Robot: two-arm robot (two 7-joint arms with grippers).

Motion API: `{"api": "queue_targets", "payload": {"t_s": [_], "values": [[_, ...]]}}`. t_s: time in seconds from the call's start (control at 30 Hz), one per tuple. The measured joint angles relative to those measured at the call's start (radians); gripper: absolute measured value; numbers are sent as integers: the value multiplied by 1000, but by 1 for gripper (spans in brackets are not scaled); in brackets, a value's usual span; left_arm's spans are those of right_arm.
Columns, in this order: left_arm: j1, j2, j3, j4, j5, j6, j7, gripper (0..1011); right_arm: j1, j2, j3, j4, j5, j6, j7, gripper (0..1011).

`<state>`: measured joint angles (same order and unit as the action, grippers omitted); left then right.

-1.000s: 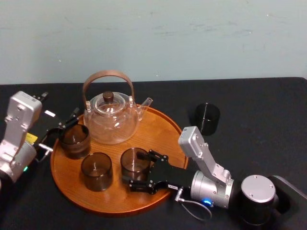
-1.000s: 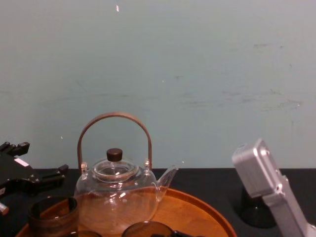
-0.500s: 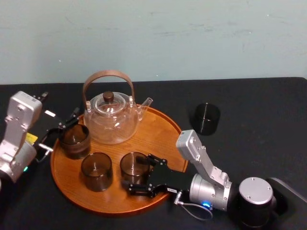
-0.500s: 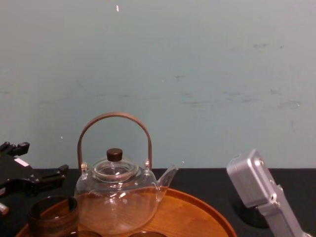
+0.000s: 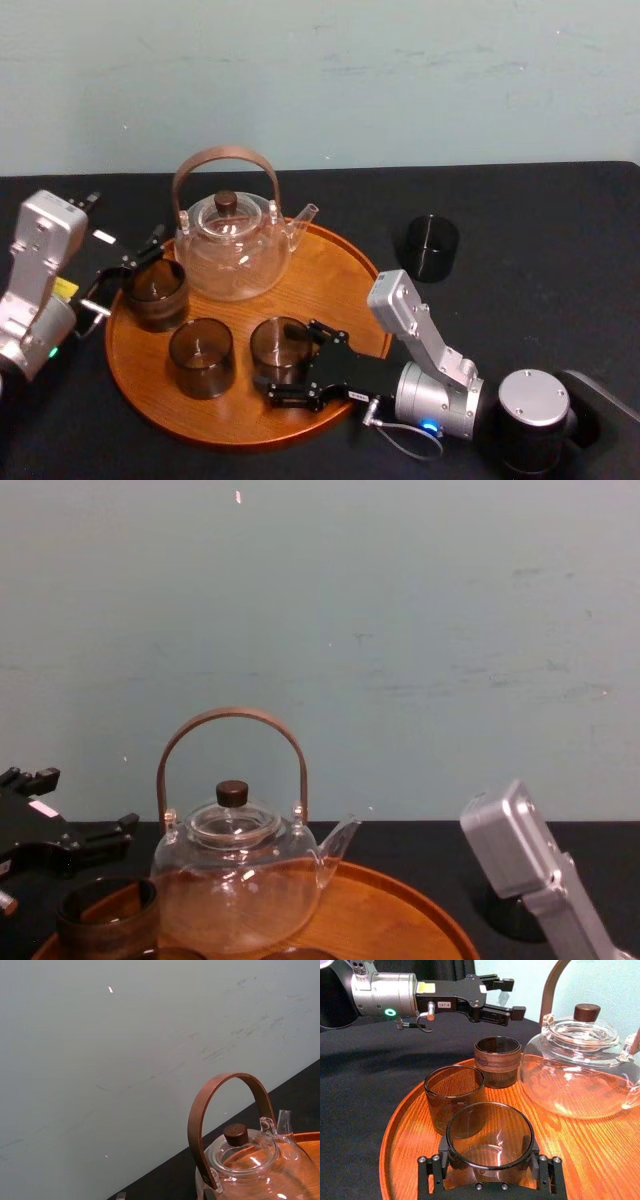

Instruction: Pick up the glass from the table and place it on the tray.

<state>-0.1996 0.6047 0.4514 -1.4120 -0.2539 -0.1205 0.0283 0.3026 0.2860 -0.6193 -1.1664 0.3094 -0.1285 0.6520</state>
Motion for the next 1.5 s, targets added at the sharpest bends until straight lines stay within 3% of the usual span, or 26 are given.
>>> {"api": "queue_targets", "payload": {"t_s": [0.13, 0.5, 0.87, 1.13, 1.27, 1.5], "values": [[0, 0, 0, 0, 0, 0, 0, 1001, 0, 0, 1, -1, 0, 0, 0, 1002], [0, 0, 0, 0, 0, 0, 0, 1001, -7, 6, 6, -15, 6, -17, 1, 1002], [0, 0, 0, 0, 0, 0, 0, 1001, -52, 61, 30, -153, 7, -74, -6, 1002], [0, 0, 0, 0, 0, 0, 0, 1001, -90, 101, 49, -228, 10, -85, -21, 1002], [0, 0, 0, 0, 0, 0, 0, 1001, -117, 122, 76, -248, 20, -85, -43, 1002], [0, 0, 0, 0, 0, 0, 0, 1001, -190, 164, 158, -283, 65, -95, -85, 1002]]}}
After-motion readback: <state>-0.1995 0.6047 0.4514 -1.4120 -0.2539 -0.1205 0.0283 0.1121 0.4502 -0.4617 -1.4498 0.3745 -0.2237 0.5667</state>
